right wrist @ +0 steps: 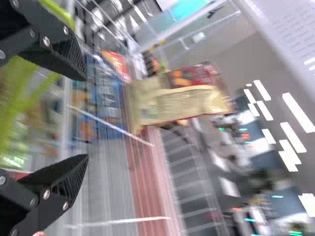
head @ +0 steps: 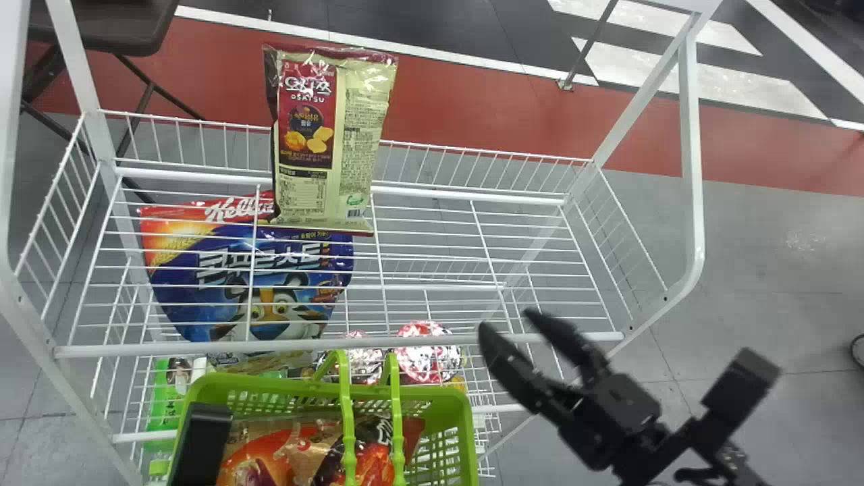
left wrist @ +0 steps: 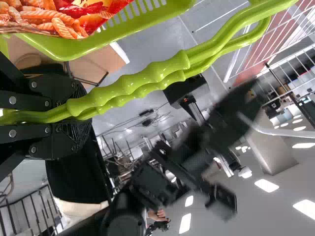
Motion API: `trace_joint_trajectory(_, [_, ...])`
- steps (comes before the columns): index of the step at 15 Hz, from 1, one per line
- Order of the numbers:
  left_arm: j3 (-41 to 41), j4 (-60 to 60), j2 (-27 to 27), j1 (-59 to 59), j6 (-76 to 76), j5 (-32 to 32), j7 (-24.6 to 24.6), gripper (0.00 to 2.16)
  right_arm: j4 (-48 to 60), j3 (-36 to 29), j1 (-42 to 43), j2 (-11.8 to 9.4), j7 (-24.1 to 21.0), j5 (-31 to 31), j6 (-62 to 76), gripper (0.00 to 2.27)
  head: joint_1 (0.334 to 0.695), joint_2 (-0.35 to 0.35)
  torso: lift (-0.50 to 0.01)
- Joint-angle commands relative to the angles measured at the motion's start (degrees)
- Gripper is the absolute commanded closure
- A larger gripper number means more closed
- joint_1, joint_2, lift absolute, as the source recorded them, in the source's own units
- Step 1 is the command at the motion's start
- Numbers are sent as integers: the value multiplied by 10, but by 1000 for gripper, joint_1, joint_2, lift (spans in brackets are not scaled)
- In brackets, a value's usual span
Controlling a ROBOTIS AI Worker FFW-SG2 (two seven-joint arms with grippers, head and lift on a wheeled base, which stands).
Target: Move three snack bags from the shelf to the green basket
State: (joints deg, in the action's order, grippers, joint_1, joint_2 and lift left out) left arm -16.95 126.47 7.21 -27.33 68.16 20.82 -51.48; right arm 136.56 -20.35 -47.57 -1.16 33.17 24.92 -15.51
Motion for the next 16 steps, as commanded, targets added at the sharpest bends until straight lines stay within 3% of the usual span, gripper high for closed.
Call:
trace_joint_trajectory(1, [0,-1,0,0,-2,1,0,1669,52,19,-21,6,-52,-37,52,63,695,-350,-47])
trace_joint_trajectory(3, [2,-2,-1,0,-4,1,0,1669,79,72,-37,7,-142,-105,80,63,695,-350,-47])
trace_joint_trajectory(6, [3,-4,0,0,-7,3,-3,1669,87,139,-45,7,-210,-160,96,63,695,-350,-47])
trace_joint_trajectory(9, [7,-4,1,-4,-11,3,-6,1669,88,175,-47,7,-219,-183,83,63,695,-350,-47])
trace_joint_trajectory(16, [10,-4,2,-7,-12,3,-12,1669,88,175,-47,12,-218,-183,78,63,695,-350,-47])
